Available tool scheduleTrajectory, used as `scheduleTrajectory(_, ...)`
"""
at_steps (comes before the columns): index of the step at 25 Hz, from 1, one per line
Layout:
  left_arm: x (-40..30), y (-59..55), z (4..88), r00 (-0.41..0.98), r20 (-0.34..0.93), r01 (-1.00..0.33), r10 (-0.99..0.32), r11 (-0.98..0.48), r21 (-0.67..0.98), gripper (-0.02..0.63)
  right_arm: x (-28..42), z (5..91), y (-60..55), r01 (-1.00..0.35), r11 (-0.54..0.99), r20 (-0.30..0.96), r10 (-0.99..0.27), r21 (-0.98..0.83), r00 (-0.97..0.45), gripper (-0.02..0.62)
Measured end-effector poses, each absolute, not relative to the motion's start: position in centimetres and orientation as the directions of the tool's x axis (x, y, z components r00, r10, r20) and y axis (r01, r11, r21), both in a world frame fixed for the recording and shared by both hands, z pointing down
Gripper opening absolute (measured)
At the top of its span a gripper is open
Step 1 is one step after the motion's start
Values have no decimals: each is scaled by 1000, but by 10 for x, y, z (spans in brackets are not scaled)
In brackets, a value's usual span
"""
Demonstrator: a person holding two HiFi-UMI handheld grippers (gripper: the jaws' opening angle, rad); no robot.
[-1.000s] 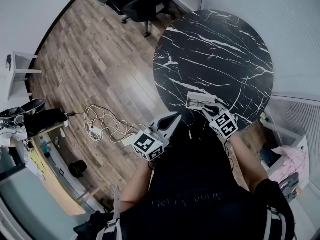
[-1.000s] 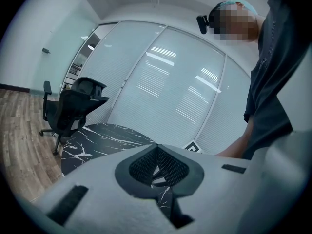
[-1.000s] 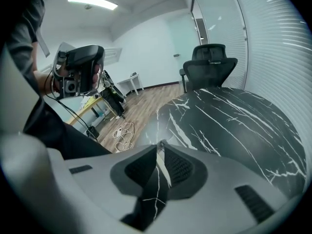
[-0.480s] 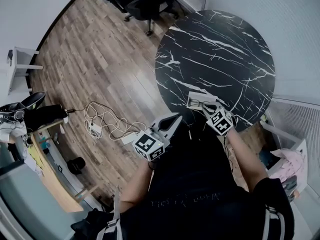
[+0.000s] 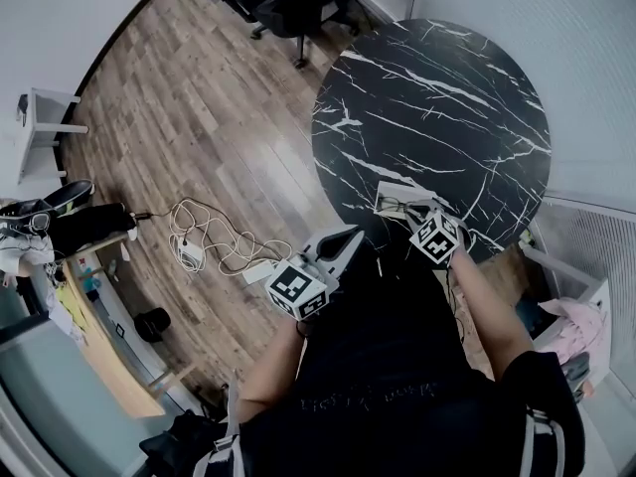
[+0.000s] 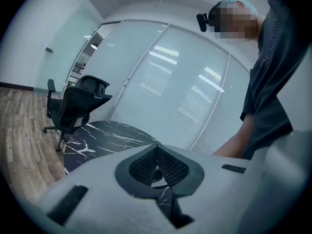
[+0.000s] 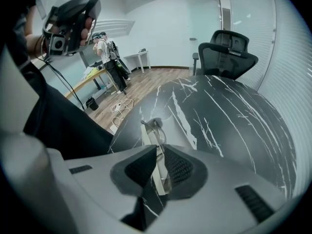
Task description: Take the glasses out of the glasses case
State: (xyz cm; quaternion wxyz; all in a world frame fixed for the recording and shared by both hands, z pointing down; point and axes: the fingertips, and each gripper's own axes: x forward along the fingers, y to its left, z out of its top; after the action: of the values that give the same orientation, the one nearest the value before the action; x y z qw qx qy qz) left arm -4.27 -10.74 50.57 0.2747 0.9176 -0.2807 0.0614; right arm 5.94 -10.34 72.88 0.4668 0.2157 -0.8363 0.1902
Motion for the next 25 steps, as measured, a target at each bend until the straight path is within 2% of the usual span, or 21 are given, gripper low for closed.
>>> scheduleTrajectory(25,-54,-106,514,813,292,-580,-504,-654,485,18,49,779,-106,-305,952,949,-99,4,-299,34)
